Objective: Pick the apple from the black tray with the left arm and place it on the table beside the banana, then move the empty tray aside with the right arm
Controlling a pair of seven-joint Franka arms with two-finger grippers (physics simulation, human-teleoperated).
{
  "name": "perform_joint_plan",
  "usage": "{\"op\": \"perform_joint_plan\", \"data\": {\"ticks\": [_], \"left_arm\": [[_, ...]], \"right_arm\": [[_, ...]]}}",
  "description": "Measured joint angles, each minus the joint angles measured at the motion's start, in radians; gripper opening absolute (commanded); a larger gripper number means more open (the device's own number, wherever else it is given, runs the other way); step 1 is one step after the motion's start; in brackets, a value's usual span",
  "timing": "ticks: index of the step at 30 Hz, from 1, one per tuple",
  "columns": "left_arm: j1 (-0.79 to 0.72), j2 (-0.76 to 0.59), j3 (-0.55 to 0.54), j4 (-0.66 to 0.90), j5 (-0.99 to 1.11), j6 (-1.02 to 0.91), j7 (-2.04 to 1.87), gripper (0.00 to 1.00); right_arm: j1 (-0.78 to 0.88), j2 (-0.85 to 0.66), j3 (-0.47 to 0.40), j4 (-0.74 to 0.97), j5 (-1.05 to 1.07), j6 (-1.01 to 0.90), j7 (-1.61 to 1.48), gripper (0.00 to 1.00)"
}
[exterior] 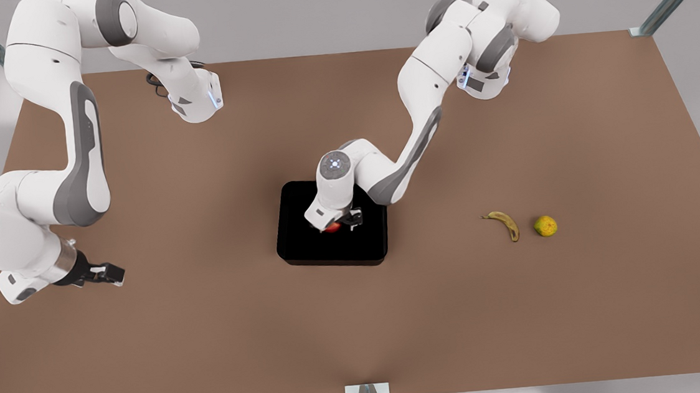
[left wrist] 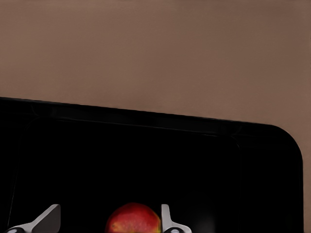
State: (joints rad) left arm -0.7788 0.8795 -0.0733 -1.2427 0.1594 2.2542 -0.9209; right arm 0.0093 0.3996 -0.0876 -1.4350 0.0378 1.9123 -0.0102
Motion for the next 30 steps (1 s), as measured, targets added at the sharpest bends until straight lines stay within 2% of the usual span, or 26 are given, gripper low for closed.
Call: {"op": "perform_joint_plan", "data": {"ticks": [17,28,29,30], "left_arm": [[-0.063,0.013,0.000,-0.112,0.112,0.080,-0.229,1.00],[-0.062,0.050,0.000,-0.119,0.150,0.151,-0.307,1.00],[-0.062,0.050,0.000,-0.118,0.153,0.154,-0.314,0.89],[-0.062,0.050,0.000,-0.118,0.156,0.156,-0.320,0.68]], "right_arm": [[-0.008,-0.006,-0.010,0.023,-0.004,-0.050,-0.091,1.00],[-0.010,-0.006,-0.011,0.023,-0.004,-0.053,-0.124,1.00],[-0.010,-0.006,-0.011,0.023,-0.004,-0.054,-0.126,1.00],[-0.011,-0.006,-0.012,0.023,-0.004,-0.054,-0.128,1.00]]}}
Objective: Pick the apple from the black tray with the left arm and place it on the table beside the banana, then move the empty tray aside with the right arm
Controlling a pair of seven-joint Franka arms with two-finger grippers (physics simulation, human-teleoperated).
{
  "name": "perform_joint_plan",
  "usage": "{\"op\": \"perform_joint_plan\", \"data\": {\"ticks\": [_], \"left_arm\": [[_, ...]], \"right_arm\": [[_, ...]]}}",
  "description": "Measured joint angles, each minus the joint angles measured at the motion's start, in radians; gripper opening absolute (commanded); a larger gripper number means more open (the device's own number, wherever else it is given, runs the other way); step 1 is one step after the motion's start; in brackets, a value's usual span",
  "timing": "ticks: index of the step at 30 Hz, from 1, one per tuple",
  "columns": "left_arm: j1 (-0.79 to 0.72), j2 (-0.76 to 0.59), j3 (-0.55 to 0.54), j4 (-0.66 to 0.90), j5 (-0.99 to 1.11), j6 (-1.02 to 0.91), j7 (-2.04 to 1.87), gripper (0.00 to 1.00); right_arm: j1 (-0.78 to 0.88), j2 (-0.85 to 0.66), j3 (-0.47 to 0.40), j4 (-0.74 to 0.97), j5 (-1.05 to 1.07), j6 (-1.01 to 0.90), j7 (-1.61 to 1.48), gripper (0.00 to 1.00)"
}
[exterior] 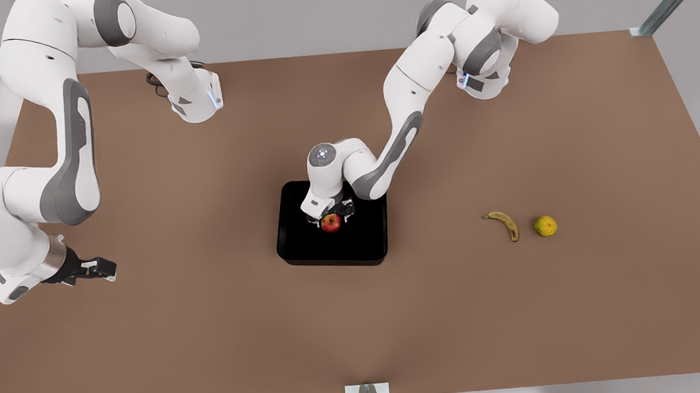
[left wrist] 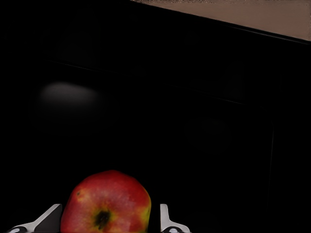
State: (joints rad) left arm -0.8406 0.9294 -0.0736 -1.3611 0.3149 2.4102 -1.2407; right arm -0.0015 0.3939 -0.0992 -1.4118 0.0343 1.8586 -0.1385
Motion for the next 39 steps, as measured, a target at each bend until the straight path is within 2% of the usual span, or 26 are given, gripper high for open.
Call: {"op": "perform_joint_plan", "data": {"ticks": [6,9,13,15,18,19,21,25,27,28,29,30,33,35,36,39], "left_arm": [[0.003,-0.016,0.000,-0.007,0.009,-0.007,-0.031,0.70],[0.010,-0.125,-0.005,-0.046,-0.002,-0.081,-0.035,0.70],[0.072,-0.383,-0.006,-0.270,-0.062,-0.177,-0.009,0.72],[0.112,-0.499,-0.005,-0.389,-0.080,-0.217,0.012,0.72],[0.239,-0.684,-0.004,-0.630,-0.105,-0.234,0.070,0.72],[0.301,-0.702,-0.002,-0.670,-0.110,-0.228,0.096,0.72],[0.438,-0.651,0.000,-0.694,-0.114,-0.189,0.157,0.72],[0.610,-0.495,0.002,-0.647,-0.115,-0.070,0.284,0.72],[0.658,-0.441,0.003,-0.609,-0.097,-0.028,0.344,0.72],[0.673,-0.424,0.003,-0.599,-0.089,-0.009,0.372,0.77],[0.681,-0.412,0.003,-0.593,-0.083,0.007,0.399,0.96],[0.684,-0.406,0.003,-0.590,-0.080,0.021,0.425,1.00],[0.687,-0.404,0.004,-0.589,-0.073,0.051,0.494,1.00],[0.688,-0.475,0.008,-0.575,-0.071,0.040,0.534,1.00],[0.689,-0.526,0.010,-0.503,-0.072,-0.009,0.562,1.00],[0.746,-0.568,0.013,-0.134,-0.170,-0.266,0.669,1.00]], "right_arm": [[-0.005,0.000,0.001,0.000,-0.001,0.000,-0.010,1.00],[0.009,-0.005,0.011,0.000,-0.001,-0.008,-0.011,1.00],[0.104,-0.130,0.020,0.061,-0.003,-0.193,0.011,1.00],[0.145,-0.145,0.027,0.102,0.001,-0.331,0.030,1.00],[0.220,-0.137,0.085,0.115,0.089,-0.491,0.097,1.00],[0.265,-0.123,0.095,0.111,0.139,-0.517,0.134,1.00],[0.303,-0.055,0.103,0.103,0.258,-0.533,0.223,0.99],[0.374,0.005,0.120,-0.022,0.384,-0.417,0.407,0.98],[0.390,0.023,0.157,-0.042,0.401,-0.347,0.493,0.98],[0.390,0.036,0.165,-0.046,0.400,-0.319,0.531,0.98],[0.388,0.049,0.175,-0.048,0.399,-0.290,0.567,0.98],[0.389,0.067,0.182,-0.050,0.398,-0.263,0.599,0.98],[0.387,0.120,0.192,-0.062,0.352,-0.190,0.676,0.98],[0.379,0.142,0.190,-0.080,0.325,-0.151,0.708,0.98],[0.375,0.152,0.189,-0.085,0.313,-0.136,0.721,0.98],[0.371,0.177,0.188,-0.096,0.281,-0.093,0.751,0.98]]}}
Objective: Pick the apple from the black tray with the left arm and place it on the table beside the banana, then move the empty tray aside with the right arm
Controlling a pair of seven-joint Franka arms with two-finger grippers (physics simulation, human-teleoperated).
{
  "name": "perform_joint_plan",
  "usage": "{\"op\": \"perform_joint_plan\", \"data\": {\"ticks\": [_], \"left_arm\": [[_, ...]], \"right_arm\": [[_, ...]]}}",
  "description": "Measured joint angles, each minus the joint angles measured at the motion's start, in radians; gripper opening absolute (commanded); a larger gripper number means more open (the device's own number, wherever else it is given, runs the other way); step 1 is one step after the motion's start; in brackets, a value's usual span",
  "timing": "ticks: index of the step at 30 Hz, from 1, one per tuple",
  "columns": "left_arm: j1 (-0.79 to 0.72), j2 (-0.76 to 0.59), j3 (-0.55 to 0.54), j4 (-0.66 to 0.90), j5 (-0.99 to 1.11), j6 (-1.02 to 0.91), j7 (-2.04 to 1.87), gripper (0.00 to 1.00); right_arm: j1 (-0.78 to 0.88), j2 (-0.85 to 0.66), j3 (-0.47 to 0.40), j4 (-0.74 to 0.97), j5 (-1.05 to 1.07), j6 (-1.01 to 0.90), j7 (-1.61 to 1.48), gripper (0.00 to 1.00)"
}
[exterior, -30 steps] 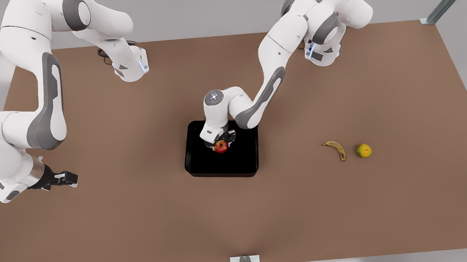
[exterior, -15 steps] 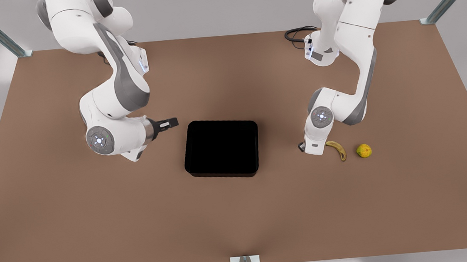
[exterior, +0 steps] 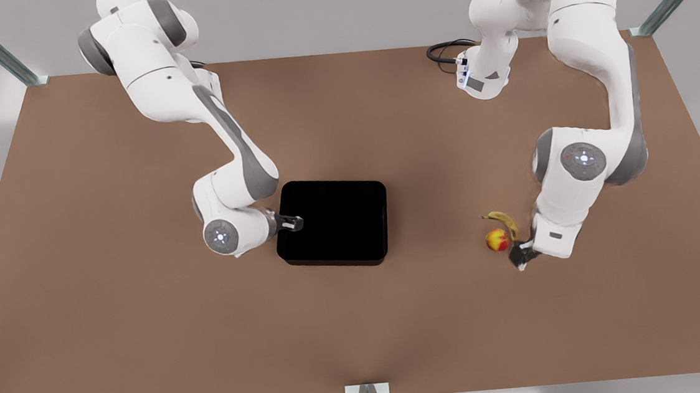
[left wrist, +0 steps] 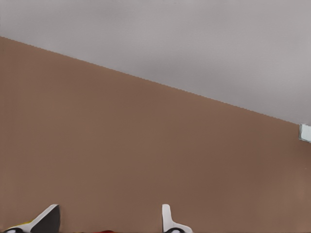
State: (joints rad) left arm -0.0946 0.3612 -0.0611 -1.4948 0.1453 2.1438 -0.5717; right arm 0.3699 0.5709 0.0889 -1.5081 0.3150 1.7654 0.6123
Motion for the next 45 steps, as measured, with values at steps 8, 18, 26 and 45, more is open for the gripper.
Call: {"op": "perform_joint_plan", "data": {"ticks": [8,18,26,45], "left_arm": [[0.056,-0.203,0.041,-0.099,-0.119,-0.267,0.197,1.00],[0.062,-0.175,0.043,-0.103,-0.127,-0.312,0.350,1.00],[0.061,-0.168,0.043,-0.103,-0.126,-0.318,0.423,1.00],[0.062,-0.162,0.044,-0.103,-0.126,-0.317,0.510,1.00]], "right_arm": [[-0.006,0.032,0.000,-0.053,-0.052,0.100,0.019,0.98],[-0.006,0.035,0.041,-0.159,-0.106,0.200,-0.081,0.93],[-0.021,0.080,0.040,-0.158,-0.111,0.249,-0.173,0.55],[-0.029,0.004,0.030,-0.136,-0.096,0.238,-0.304,0.08]]}}
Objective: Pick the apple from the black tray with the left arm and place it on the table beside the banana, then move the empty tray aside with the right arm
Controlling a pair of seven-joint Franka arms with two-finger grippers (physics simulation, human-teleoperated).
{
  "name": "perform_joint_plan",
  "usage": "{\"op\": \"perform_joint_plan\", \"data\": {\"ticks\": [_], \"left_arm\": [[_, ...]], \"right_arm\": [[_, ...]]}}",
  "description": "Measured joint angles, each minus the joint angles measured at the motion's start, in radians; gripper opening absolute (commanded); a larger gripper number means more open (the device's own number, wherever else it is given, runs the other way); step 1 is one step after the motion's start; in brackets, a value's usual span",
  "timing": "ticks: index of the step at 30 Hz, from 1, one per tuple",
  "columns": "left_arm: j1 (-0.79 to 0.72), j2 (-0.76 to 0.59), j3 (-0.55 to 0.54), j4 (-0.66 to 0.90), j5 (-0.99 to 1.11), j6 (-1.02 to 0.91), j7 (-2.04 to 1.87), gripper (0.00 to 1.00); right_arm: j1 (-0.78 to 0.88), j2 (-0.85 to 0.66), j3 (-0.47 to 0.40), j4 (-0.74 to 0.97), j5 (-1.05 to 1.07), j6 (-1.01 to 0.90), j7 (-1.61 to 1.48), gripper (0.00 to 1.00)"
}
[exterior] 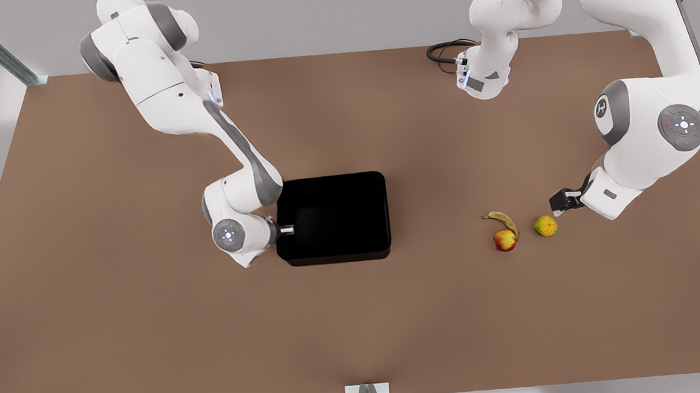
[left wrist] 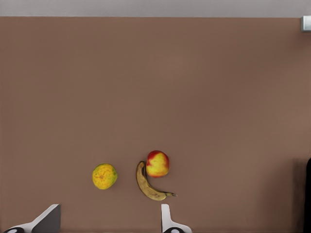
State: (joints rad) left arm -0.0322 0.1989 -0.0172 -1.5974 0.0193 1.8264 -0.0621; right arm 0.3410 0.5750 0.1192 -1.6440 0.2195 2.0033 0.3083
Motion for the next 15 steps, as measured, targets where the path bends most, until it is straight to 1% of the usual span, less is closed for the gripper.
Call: {"op": "perform_joint_plan", "data": {"ticks": [3,5,7,10,12,15], "left_arm": [[0.001,0.000,0.000,0.000,0.000,-0.001,0.007,1.00],[0.002,0.000,0.000,0.000,0.000,0.000,0.011,1.00],[0.003,0.000,0.000,0.000,0.000,0.000,0.015,1.00],[0.005,0.001,0.000,0.000,0.000,0.001,0.020,1.00],[0.007,0.001,0.000,0.000,0.000,0.001,0.023,1.00],[0.008,0.000,0.000,0.000,0.000,0.001,0.026,1.00]], "right_arm": [[0.000,-0.035,-0.012,0.010,0.001,-0.030,-0.014,0.05],[0.002,-0.054,-0.047,0.031,0.001,-0.060,-0.024,0.04],[0.001,-0.075,-0.113,0.045,0.003,-0.102,-0.042,0.04],[0.000,-0.109,-0.251,0.051,0.003,-0.190,-0.099,0.04],[-0.002,-0.116,-0.322,0.052,-0.002,-0.253,-0.150,0.04],[-0.005,-0.125,-0.383,0.051,-0.041,-0.344,-0.231,0.04]]}}
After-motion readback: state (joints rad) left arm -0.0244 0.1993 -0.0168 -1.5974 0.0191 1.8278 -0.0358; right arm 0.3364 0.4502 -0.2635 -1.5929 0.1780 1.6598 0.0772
